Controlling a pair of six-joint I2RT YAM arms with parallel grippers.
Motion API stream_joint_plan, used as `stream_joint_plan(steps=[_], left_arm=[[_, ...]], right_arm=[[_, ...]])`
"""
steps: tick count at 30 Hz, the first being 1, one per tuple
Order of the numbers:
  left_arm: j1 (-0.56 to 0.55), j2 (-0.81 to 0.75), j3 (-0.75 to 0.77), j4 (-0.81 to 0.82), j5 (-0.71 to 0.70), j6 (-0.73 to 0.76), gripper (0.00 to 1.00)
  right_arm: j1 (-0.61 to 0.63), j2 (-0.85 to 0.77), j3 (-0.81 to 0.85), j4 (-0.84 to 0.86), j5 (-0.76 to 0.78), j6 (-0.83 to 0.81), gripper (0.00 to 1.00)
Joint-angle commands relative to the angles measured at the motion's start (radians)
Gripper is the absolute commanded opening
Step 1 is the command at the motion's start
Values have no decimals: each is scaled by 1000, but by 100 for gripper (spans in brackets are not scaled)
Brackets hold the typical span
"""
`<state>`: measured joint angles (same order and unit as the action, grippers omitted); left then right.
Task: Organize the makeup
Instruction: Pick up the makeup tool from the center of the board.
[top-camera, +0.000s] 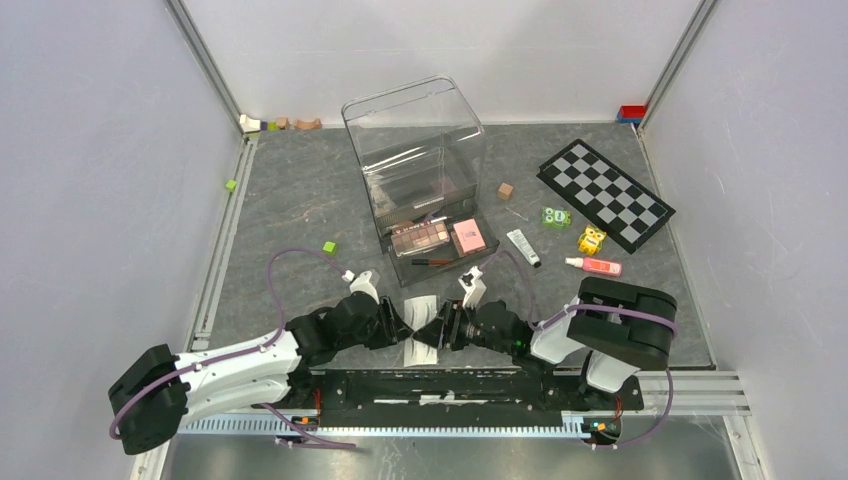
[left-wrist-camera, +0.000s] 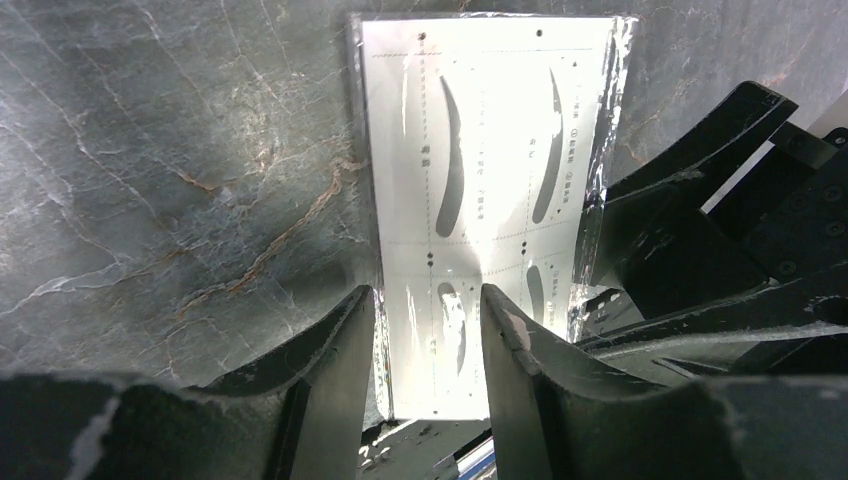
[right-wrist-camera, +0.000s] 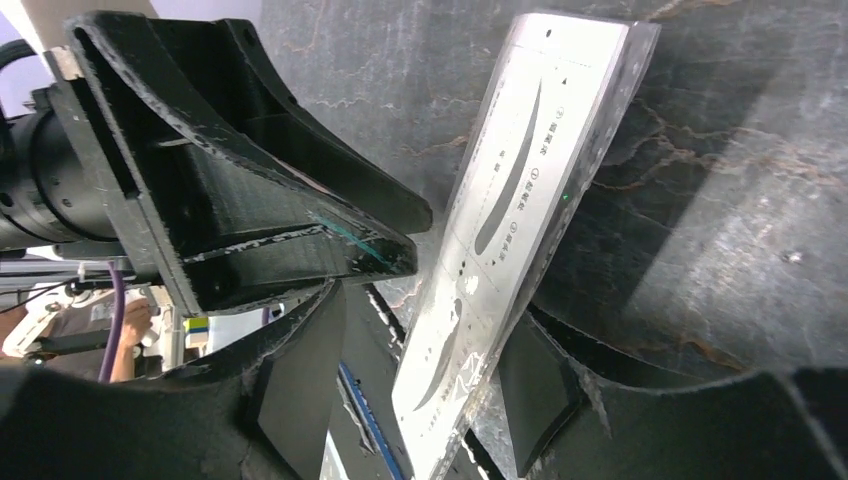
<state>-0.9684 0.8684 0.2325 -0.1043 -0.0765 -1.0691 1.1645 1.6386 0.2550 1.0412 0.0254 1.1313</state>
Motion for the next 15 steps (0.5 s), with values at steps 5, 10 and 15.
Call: stream_joint_plan(steps=[5,10,15], left_arm=[[-7,4,-7,17,-14,-36,55],[-7,-44,16,-75,-60,-31,56],[-6,-180,83,-260,-145,-9,60]], right_arm=[[-2,22,10,121,-22,6,55],[-2,-4,-17,90,8,-4,44],[-4,-36,-26,10,40,-37,20]])
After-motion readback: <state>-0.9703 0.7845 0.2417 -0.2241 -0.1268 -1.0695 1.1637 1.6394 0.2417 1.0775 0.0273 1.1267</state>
